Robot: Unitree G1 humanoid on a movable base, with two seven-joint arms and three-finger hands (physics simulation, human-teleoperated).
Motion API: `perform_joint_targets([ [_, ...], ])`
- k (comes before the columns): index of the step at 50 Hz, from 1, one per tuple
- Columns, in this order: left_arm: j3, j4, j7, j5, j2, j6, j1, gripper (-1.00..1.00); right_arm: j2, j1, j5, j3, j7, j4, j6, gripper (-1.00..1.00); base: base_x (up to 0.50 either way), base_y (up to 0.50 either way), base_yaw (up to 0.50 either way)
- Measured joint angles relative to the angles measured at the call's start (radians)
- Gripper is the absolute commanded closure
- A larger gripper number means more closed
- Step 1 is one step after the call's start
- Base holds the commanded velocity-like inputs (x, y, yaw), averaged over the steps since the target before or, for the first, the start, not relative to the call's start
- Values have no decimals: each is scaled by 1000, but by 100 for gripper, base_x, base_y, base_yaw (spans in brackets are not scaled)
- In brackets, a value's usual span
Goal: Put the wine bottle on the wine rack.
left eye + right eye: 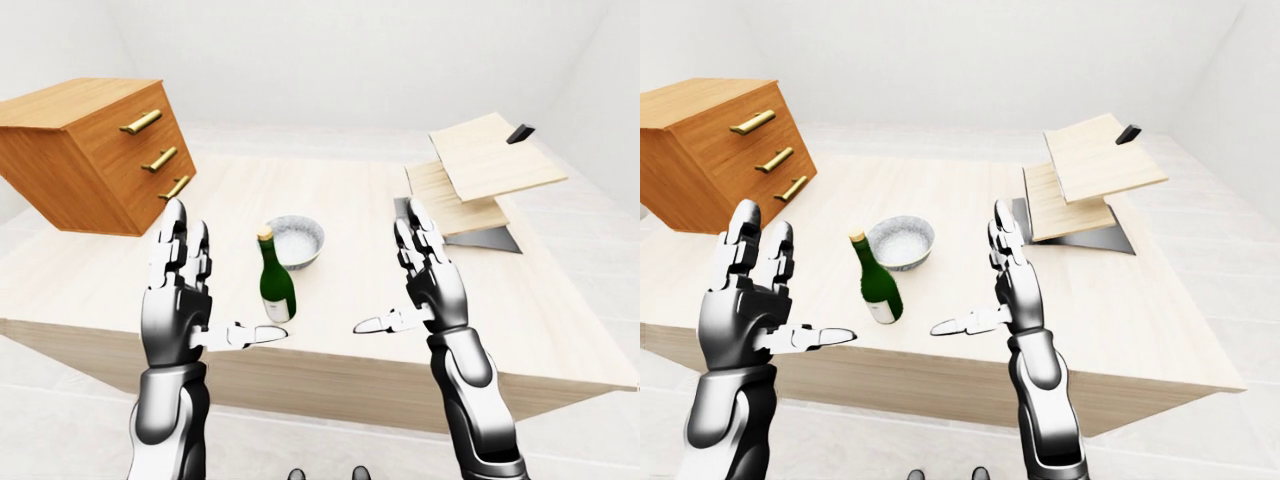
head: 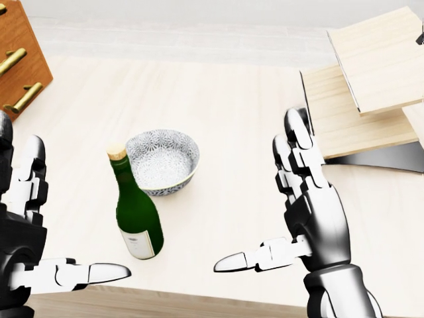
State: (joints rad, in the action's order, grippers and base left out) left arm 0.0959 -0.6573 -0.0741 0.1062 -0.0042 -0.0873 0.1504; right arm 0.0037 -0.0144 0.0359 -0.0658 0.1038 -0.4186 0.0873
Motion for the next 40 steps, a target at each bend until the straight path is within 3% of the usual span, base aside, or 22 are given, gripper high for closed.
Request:
perform_joint_targets([
  [28, -8, 110, -8, -4, 1, 0, 28, -100, 10, 3, 23, -11, 15, 115, 0, -100, 0, 0, 50],
  [35, -6, 125, -12, -1, 2, 0, 32, -100, 16, 17, 30, -4, -1, 122, 0, -100, 0, 0, 0],
  [40, -1, 131, -14, 1, 8, 0, 36, -100, 24, 21, 34, -3, -8, 122, 0, -100, 25, -42, 0],
])
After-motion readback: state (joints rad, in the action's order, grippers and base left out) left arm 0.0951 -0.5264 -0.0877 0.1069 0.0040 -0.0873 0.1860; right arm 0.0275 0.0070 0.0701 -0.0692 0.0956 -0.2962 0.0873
